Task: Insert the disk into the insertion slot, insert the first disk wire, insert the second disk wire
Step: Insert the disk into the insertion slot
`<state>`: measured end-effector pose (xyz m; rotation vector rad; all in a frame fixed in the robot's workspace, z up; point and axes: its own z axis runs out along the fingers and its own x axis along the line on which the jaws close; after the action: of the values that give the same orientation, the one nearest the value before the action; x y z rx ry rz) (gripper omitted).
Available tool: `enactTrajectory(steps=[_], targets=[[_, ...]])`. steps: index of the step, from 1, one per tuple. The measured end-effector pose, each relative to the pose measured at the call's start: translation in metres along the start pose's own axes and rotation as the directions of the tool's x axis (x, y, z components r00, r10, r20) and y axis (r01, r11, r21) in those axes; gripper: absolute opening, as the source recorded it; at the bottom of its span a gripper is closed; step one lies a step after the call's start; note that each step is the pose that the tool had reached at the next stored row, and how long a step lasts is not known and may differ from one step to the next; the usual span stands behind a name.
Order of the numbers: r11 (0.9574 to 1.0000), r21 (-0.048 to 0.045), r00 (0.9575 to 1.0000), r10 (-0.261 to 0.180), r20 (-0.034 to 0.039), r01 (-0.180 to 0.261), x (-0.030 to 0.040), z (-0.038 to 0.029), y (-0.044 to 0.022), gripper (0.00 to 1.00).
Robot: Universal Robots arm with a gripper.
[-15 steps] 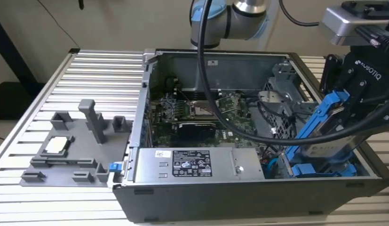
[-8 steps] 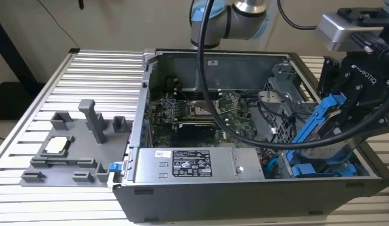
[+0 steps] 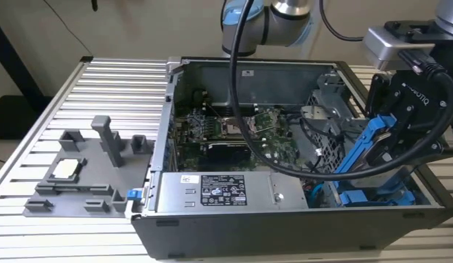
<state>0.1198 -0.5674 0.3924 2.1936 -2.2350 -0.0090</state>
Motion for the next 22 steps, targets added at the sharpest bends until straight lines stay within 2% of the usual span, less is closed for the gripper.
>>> enactTrajectory(steps=[12, 19, 21, 22], targets=[[1.0, 0.0031, 1.0, 0.0, 0.0002, 0.0, -0.0006, 0.019, -0.0002, 0.33], [1.0, 0.0036, 1.0, 0.0, 0.001, 0.0, -0.0006, 0.0201, -0.0002, 0.33], [1.0, 0.0036, 1.0, 0.0, 0.0003, 0.0, -0.0006, 0.02, -0.0002, 0.35], [1.0, 0.0037, 1.0, 0.0, 0.0001, 0.0, -0.0006, 0.02, -0.0002, 0.41]])
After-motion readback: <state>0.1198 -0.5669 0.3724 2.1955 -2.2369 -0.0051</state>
